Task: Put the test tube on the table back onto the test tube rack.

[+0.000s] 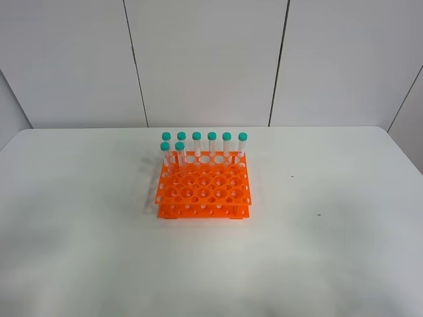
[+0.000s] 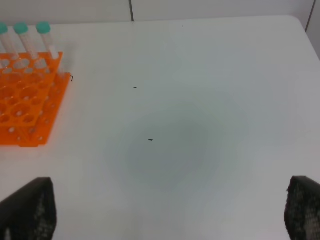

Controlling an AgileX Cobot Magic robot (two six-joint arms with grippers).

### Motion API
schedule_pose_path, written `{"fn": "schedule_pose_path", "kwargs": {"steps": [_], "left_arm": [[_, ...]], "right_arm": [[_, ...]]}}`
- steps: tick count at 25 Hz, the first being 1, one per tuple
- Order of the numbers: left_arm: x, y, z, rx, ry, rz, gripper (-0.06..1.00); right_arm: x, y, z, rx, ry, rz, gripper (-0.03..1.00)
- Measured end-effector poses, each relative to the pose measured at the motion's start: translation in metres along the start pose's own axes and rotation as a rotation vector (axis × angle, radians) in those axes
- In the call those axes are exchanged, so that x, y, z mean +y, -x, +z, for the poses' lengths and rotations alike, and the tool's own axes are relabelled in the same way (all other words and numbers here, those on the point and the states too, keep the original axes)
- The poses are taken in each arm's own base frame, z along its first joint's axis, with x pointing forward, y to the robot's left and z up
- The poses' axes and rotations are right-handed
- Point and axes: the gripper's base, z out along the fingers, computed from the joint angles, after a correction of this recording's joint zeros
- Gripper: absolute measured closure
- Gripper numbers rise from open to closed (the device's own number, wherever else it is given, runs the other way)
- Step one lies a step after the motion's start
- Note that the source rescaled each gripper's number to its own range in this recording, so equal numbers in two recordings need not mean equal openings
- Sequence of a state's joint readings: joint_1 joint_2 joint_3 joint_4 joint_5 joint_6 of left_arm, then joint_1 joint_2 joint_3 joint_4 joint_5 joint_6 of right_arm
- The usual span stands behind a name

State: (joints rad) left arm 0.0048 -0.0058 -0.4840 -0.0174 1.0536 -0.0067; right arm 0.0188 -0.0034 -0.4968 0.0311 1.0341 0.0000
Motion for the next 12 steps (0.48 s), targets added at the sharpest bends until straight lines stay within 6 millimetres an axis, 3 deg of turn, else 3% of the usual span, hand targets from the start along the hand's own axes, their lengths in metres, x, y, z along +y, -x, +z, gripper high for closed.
{"fn": "schedule_pose_path", "kwargs": {"steps": [12], "left_arm": [[0.0002, -0.0001, -0.0001, 0.001, -0.014, 0.01, -0.06]], "right_arm": [[0.0, 0.0, 0.0, 0.0, 0.0, 0.0, -0.03]]}}
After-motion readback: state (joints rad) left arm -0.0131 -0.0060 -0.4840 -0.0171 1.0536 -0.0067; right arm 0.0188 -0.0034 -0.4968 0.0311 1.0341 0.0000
